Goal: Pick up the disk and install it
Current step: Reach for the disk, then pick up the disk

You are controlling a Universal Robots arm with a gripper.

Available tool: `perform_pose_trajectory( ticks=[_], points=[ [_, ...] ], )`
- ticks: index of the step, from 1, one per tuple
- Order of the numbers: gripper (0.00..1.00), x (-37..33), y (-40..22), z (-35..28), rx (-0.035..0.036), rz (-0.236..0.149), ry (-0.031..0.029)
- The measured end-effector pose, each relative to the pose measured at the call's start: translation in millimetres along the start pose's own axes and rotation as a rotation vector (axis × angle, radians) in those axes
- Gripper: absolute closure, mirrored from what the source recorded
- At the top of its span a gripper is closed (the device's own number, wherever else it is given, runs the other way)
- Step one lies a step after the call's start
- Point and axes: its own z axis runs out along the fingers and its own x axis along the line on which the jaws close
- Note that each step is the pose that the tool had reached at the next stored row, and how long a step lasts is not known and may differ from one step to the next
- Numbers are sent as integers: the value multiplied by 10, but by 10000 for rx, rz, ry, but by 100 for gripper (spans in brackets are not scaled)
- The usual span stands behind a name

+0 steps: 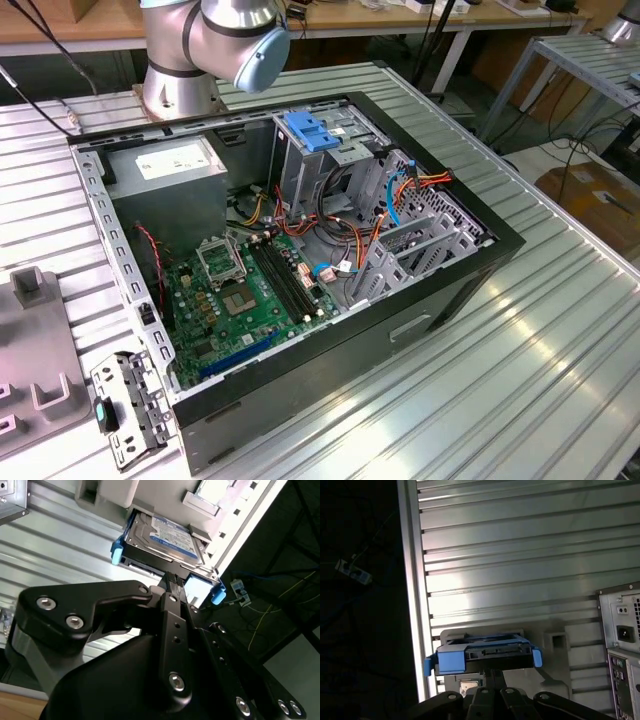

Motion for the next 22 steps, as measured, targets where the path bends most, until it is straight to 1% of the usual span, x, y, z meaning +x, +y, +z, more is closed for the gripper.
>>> perform_pose_trajectory(
  ticks=[1, 2, 3, 6, 8, 22],
  points=[
    [89, 39, 15, 3, 1, -2, 1],
    [89, 104, 28, 10, 0, -1, 0],
    [89, 142, 34, 12, 1, -1, 2],
    [89, 240, 56, 23, 1, -1, 2],
    [89, 287, 62, 28, 1, -1, 1],
    [89, 334, 56, 30, 0, -1, 1]
  ],
)
